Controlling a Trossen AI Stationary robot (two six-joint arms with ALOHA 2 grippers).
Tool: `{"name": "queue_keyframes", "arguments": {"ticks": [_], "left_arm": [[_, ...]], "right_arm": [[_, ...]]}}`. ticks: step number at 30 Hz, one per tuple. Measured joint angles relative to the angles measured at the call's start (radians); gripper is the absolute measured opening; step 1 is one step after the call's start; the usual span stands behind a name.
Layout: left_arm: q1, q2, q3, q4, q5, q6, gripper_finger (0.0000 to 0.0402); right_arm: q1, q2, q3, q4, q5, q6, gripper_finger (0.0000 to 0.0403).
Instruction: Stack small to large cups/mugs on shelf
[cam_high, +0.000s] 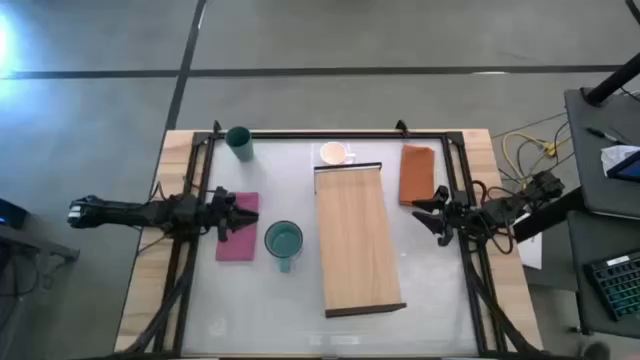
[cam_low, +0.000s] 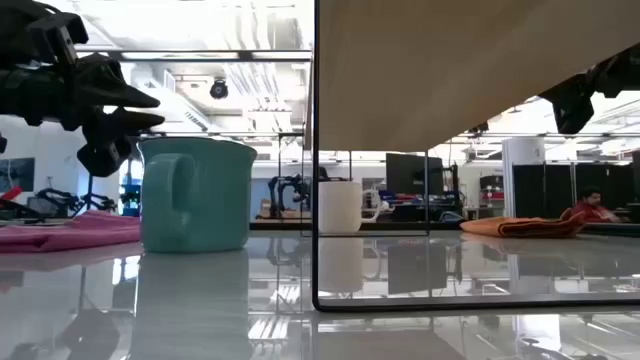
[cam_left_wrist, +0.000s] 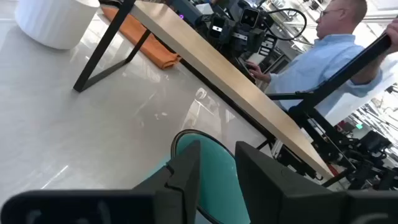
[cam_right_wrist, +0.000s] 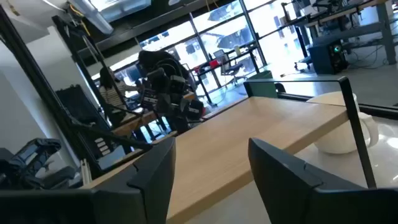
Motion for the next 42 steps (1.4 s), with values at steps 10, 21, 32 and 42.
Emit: {"name": "queue_keyframes", "arguments": {"ticks": [10, 21, 32, 42], "left_arm": [[0.000, 0.000, 0.000, 0.000, 0.000, 0.000, 0.0086], [0.000, 0.000, 0.000, 0.000, 0.000, 0.000, 0.0086], [0.000, 0.000, 0.000, 0.000, 0.000, 0.000, 0.0086], [0.000, 0.000, 0.000, 0.000, 0.000, 0.000, 0.0086]], "right_arm": [[0.000, 0.000, 0.000, 0.000, 0.000, 0.000, 0.0196], [0.000, 0.000, 0.000, 0.000, 0.000, 0.000, 0.0196], [0.000, 0.000, 0.000, 0.000, 0.000, 0.000, 0.0196], [0.000, 0.000, 0.000, 0.123, 0.010, 0.043, 0.0196]]}}
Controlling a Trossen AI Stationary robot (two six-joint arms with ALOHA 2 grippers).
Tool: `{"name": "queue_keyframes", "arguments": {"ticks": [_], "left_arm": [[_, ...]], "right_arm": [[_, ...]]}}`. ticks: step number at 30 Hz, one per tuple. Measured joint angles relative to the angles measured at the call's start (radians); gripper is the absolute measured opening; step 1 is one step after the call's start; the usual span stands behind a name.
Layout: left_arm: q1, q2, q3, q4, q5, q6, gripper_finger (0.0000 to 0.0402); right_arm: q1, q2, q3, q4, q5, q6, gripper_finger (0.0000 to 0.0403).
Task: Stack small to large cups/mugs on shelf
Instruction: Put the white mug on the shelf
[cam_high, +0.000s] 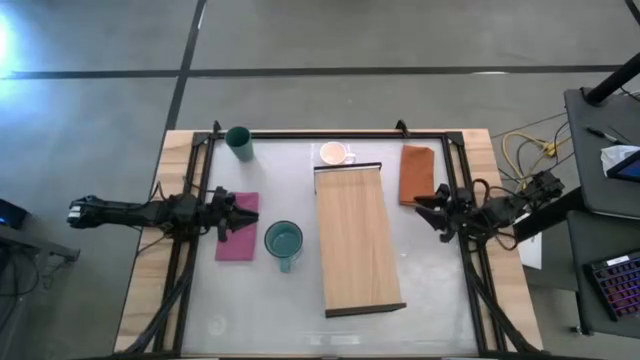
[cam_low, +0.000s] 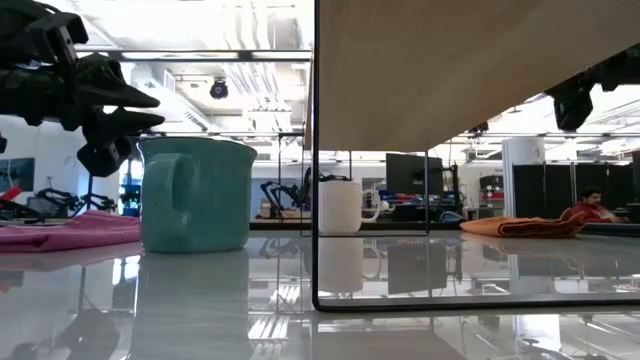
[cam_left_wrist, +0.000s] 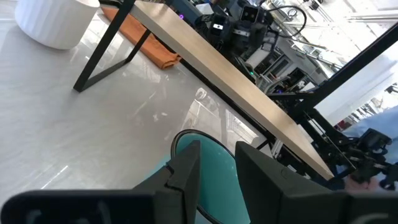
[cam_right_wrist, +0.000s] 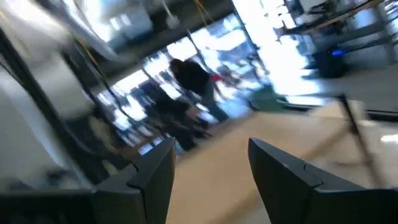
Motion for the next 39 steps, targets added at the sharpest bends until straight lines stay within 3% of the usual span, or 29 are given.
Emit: {"name": "queue_keyframes", "arguments": {"ticks": [3, 7, 12, 14, 24, 26, 28, 29, 30, 33, 36, 39], "left_arm": [[0.000, 0.000, 0.000, 0.000, 0.000, 0.000, 0.0086], [0.000, 0.000, 0.000, 0.000, 0.000, 0.000, 0.0086], [0.000, 0.000, 0.000, 0.000, 0.000, 0.000, 0.0086], [0.000, 0.000, 0.000, 0.000, 0.000, 0.000, 0.0086], [0.000, 0.000, 0.000, 0.000, 0.000, 0.000, 0.0086], [0.000, 0.000, 0.000, 0.000, 0.000, 0.000, 0.0086], [0.000, 0.000, 0.000, 0.000, 0.000, 0.000, 0.0086], [0.000, 0.000, 0.000, 0.000, 0.000, 0.000, 0.0086], [0.000, 0.000, 0.000, 0.000, 0.000, 0.000, 0.0086], [0.000, 0.000, 0.000, 0.000, 0.000, 0.000, 0.0086], [0.000, 0.000, 0.000, 0.000, 0.000, 0.000, 0.0086], [0.000, 0.000, 0.000, 0.000, 0.000, 0.000, 0.0086]], "right_arm": [[-0.002, 0.005, 0.000, 0.119, -0.122, -0.014, 0.0196], [-0.022, 0.046, 0.019, 0.153, -0.116, -0.095, 0.0196], [-0.103, 0.172, 0.181, 0.063, -0.020, 0.250, 0.0196], [-0.154, 0.235, 0.280, 0.031, -0.019, 0.309, 0.0196], [-0.312, 0.551, 0.791, 0.008, -0.015, -0.145, 0.0196], [-0.348, 0.648, 0.891, -0.089, 0.032, -0.206, 0.0196], [-0.430, 0.778, 0.994, -0.298, 0.134, -0.022, 0.0196], [-0.492, 0.852, 1.053, -0.448, 0.129, 0.115, 0.0196], [-0.558, 0.919, 1.111, -0.606, 0.059, 0.234, 0.0196], [-0.778, 1.127, 1.269, -0.966, -0.299, 0.458, 0.0196], [-0.950, 1.322, 1.405, -1.110, -0.545, 0.464, 0.0196], [-1.034, 1.491, 1.525, -1.099, -0.689, 0.370, 0.0196]]}}
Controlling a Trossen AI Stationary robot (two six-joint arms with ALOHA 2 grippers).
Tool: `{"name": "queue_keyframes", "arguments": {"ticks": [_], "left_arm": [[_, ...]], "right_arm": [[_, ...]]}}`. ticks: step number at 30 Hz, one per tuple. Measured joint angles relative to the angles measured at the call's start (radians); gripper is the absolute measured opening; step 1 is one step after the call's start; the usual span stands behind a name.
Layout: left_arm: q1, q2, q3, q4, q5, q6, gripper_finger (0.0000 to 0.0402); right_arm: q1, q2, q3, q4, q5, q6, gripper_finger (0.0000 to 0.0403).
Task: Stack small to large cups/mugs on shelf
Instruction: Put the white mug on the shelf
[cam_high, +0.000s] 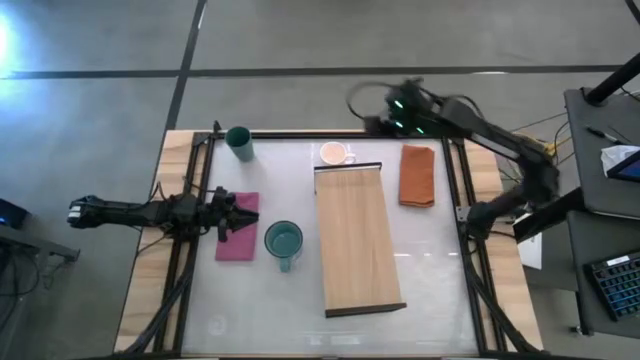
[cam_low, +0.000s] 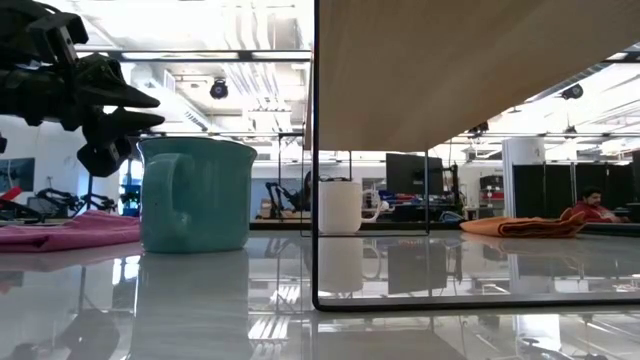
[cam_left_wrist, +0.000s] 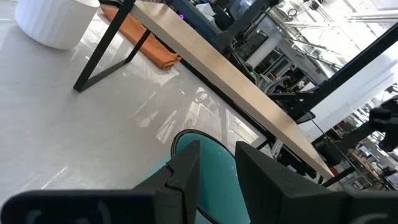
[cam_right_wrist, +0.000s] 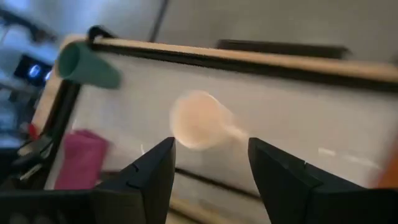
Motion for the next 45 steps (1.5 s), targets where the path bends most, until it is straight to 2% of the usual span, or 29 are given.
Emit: {"name": "queue_keyframes", "arguments": {"ticks": [3, 5, 7, 12, 16, 18, 26, 29, 40, 45], "left_arm": [[0.000, 0.000, 0.000, 0.000, 0.000, 0.000, 0.0086], [0.000, 0.000, 0.000, 0.000, 0.000, 0.000, 0.0086], [0.000, 0.000, 0.000, 0.000, 0.000, 0.000, 0.0086], [0.000, 0.000, 0.000, 0.000, 0.000, 0.000, 0.0086], [0.000, 0.000, 0.000, 0.000, 0.000, 0.000, 0.0086], [0.000, 0.000, 0.000, 0.000, 0.000, 0.000, 0.0086], [0.000, 0.000, 0.000, -0.001, 0.000, 0.000, 0.0086], [0.000, 0.000, 0.000, 0.000, 0.000, 0.000, 0.0086], [0.000, 0.000, 0.000, 0.000, 0.000, 0.000, 0.0086], [0.000, 0.000, 0.000, 0.000, 0.000, 0.000, 0.0086]], "right_arm": [[-0.030, 0.144, 0.155, 0.021, -0.064, -0.129, 0.0196], [-0.044, 0.236, 0.262, -0.026, -0.070, -0.143, 0.0196], [-0.065, 0.337, 0.387, -0.129, -0.081, -0.126, 0.0196], [-0.089, 0.521, 0.645, -0.418, -0.098, -0.290, 0.0196], [-0.071, 0.627, 0.783, -0.625, -0.065, -0.413, 0.0196], [-0.060, 0.659, 0.818, -0.675, -0.059, -0.453, 0.0196], [-0.056, 0.672, 0.763, -0.518, -0.082, -0.484, 0.0196], [-0.071, 0.669, 0.694, -0.450, -0.161, -0.477, 0.0196], [-0.078, 0.583, 0.378, -0.216, -0.180, -0.495, 0.0196], [-0.082, 0.564, 0.280, -0.116, -0.185, -0.466, 0.0196]]}}
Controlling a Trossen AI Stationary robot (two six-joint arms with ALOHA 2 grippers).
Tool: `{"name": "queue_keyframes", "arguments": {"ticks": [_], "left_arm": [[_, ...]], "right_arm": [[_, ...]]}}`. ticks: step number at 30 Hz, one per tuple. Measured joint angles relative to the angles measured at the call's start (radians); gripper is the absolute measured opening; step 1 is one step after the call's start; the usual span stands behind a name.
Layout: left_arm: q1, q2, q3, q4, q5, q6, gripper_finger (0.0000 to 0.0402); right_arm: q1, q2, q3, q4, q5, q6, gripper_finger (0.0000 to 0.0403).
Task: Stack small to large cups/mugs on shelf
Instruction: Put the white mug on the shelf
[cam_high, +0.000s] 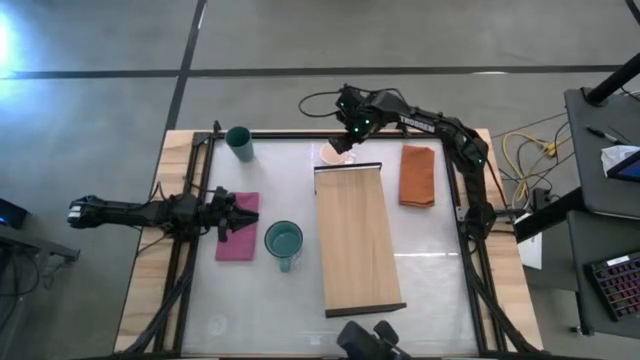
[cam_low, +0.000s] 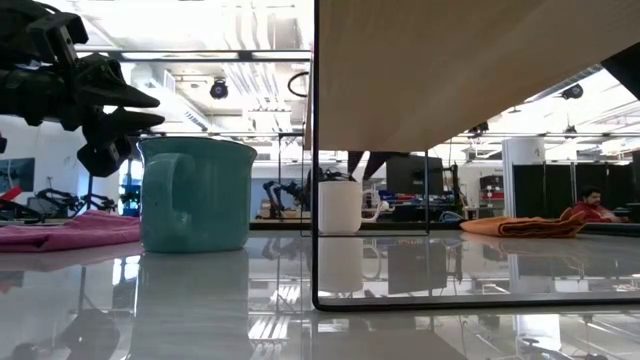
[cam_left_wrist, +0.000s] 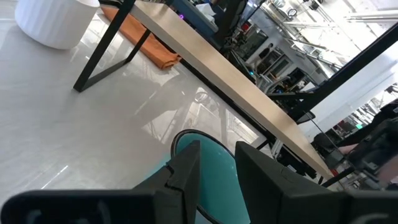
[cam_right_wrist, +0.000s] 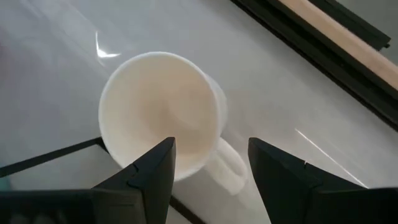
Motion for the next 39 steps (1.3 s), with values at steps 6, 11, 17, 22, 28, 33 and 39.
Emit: {"name": "queue_keyframes", "arguments": {"ticks": [6, 11, 17, 22, 28, 33, 39], "left_arm": [[0.000, 0.000, 0.000, 0.000, 0.000, 0.000, 0.0086], [0.000, 0.000, 0.000, 0.000, 0.000, 0.000, 0.0086], [0.000, 0.000, 0.000, 0.000, 0.000, 0.000, 0.0086], [0.000, 0.000, 0.000, 0.000, 0.000, 0.000, 0.0086], [0.000, 0.000, 0.000, 0.000, 0.000, 0.000, 0.0086], [0.000, 0.000, 0.000, 0.000, 0.000, 0.000, 0.0086], [0.000, 0.000, 0.000, 0.000, 0.000, 0.000, 0.0086]], "right_arm": [[0.000, 0.003, -0.074, 0.102, 0.001, 0.031, 0.0196], [0.000, 0.004, -0.122, 0.130, 0.068, 0.079, 0.0195], [0.000, 0.007, -0.163, 0.153, 0.089, 0.078, 0.0166], [0.000, 0.007, -0.169, 0.199, 0.090, 0.104, 0.0109], [0.000, 0.007, -0.161, 0.238, 0.108, 0.097, 0.0018], [0.000, 0.006, -0.098, 0.174, 0.105, 0.097, 0.0011], [0.038, -0.017, 0.109, -0.122, 0.142, 0.069, 0.0010]]}}
